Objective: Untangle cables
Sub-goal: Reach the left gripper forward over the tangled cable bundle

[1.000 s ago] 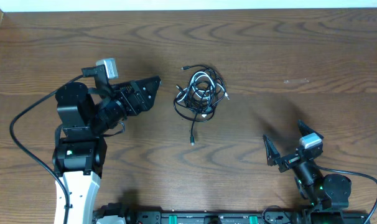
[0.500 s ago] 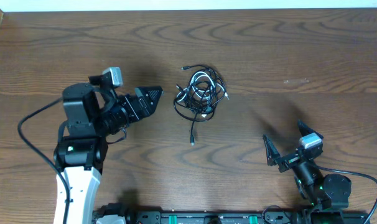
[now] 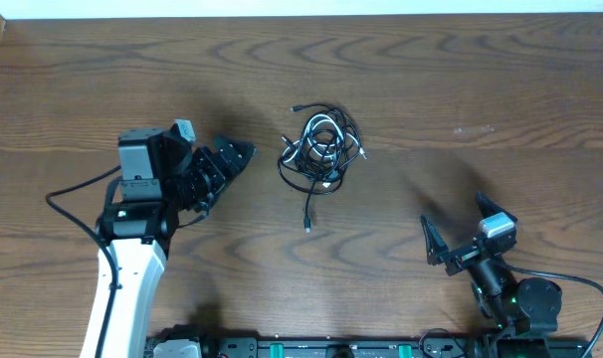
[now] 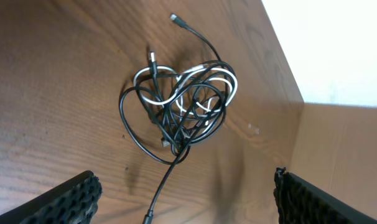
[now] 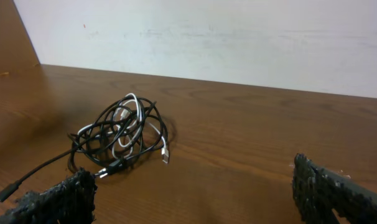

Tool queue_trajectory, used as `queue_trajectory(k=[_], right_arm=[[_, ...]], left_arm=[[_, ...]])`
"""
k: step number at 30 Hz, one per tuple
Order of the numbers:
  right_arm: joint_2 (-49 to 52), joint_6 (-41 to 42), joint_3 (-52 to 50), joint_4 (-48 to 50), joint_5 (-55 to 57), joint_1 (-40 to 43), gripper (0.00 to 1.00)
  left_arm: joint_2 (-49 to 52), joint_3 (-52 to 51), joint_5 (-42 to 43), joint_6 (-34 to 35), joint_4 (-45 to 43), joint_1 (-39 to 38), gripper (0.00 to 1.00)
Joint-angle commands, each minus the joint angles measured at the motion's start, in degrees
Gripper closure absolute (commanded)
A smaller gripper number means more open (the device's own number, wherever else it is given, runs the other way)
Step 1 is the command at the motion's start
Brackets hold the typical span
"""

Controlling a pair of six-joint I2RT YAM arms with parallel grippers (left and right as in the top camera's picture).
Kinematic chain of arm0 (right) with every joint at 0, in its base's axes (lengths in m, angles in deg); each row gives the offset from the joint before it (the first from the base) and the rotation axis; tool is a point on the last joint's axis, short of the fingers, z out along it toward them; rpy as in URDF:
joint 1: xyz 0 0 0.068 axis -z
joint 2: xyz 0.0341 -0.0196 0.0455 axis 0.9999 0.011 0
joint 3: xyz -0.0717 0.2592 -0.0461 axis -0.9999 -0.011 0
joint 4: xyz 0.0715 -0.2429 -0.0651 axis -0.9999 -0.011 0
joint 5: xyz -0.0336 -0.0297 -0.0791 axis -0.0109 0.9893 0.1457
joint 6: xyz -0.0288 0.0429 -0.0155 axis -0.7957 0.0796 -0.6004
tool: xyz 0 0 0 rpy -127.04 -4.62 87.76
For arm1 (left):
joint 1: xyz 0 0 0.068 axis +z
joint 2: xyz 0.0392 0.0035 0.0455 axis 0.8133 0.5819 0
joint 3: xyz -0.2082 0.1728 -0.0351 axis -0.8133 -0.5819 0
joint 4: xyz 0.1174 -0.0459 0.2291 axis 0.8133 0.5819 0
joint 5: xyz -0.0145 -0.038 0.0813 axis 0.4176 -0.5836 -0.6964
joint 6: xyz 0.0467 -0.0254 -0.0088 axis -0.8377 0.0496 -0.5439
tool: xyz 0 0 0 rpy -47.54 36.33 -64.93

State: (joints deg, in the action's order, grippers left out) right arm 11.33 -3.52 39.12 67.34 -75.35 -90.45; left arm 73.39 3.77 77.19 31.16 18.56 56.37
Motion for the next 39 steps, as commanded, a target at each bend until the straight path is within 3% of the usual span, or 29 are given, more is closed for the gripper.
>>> queue_trajectory(k=[1, 11, 27, 39], right_arm=[[-0.09, -0.44, 0.00, -0.28, -0.35, -0.09, 0.01], [-0.09, -0.44, 0.00, -0.28, -0.35, -0.09, 0.01], [-0.09, -0.44, 0.00, -0.28, -0.35, -0.09, 0.01], [-0.09, -0.44, 0.00, -0.28, -0.35, -0.09, 0.01]], left_arm=[[0.39, 1.60, -5.05, 6.71, -0.09, -2.43, 0.11], [0.48, 1.57, -17.99, 10.12, -0.17, -8.61, 0.13], [4.85, 1.38, -20.57, 18.03, -0.28, -12.68, 0.17], [11.54, 1.38, -20.79, 20.11, -9.40, -18.43, 0.17]])
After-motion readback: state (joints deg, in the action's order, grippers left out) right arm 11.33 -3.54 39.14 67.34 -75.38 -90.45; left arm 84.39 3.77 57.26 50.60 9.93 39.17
